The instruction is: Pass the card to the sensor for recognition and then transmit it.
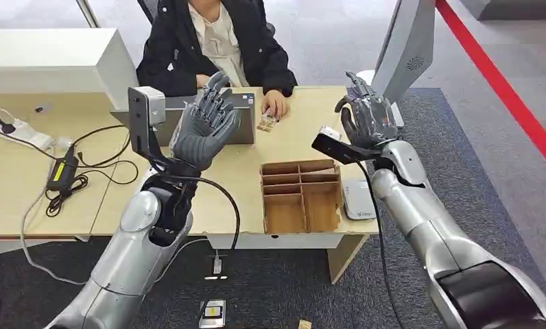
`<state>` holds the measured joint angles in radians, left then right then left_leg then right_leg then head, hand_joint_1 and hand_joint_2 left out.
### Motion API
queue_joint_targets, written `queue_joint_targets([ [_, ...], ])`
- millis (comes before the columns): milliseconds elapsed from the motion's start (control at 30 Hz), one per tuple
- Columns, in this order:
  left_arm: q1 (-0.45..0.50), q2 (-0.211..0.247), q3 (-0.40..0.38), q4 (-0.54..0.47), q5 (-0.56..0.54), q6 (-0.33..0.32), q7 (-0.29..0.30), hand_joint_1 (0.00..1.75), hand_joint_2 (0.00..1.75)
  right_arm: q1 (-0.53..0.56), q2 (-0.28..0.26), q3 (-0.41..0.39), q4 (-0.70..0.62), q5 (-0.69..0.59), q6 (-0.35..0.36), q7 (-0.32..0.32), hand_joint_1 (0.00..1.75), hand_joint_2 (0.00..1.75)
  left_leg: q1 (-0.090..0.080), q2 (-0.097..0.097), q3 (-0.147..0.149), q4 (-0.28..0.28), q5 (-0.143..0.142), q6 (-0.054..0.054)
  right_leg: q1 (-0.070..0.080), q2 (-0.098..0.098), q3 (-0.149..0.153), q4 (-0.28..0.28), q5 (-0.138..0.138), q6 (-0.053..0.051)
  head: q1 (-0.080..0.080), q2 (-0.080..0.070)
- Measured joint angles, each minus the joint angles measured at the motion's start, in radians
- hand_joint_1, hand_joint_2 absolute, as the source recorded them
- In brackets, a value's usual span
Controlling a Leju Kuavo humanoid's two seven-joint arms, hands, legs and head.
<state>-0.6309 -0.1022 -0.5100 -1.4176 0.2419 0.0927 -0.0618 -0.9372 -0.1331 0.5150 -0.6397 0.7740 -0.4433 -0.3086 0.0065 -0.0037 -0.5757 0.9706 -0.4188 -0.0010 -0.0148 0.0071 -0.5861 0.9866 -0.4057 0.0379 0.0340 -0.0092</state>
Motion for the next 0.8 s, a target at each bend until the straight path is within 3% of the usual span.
queue_joint_targets([
  [233, -0.001, 0.0, 0.0, 0.001, 0.0, 0.001, -0.004, 0.0, 1.75, -0.001, 0.0, 0.0, 0.006, 0.008, -0.003, 0.0, 1.75, 1.75, 0.0, 0.0, 0.0, 0.0, 0.0, 0.0, 0.0, 0.0, 0.0, 0.0, 0.0, 0.0, 0.0, 0.0],
  [400, -0.005, -0.013, 0.0, 0.022, -0.018, -0.021, -0.043, 0.0, 1.75, -0.025, 0.002, 0.0, 0.024, 0.021, 0.0, 0.0, 1.75, 1.75, 0.0, 0.0, 0.0, 0.0, 0.0, 0.0, 0.0, 0.0, 0.0, 0.0, 0.0, 0.0, 0.0, 0.0],
  [800, -0.039, -0.069, 0.0, 0.099, -0.029, -0.055, -0.068, 0.0, 1.75, -0.246, 0.052, 0.008, 0.151, 0.083, 0.09, 0.023, 1.75, 1.75, 0.0, 0.0, 0.0, 0.0, 0.0, 0.0, 0.0, 0.0, 0.0, 0.0, 0.0, 0.0, 0.0, 0.0],
])
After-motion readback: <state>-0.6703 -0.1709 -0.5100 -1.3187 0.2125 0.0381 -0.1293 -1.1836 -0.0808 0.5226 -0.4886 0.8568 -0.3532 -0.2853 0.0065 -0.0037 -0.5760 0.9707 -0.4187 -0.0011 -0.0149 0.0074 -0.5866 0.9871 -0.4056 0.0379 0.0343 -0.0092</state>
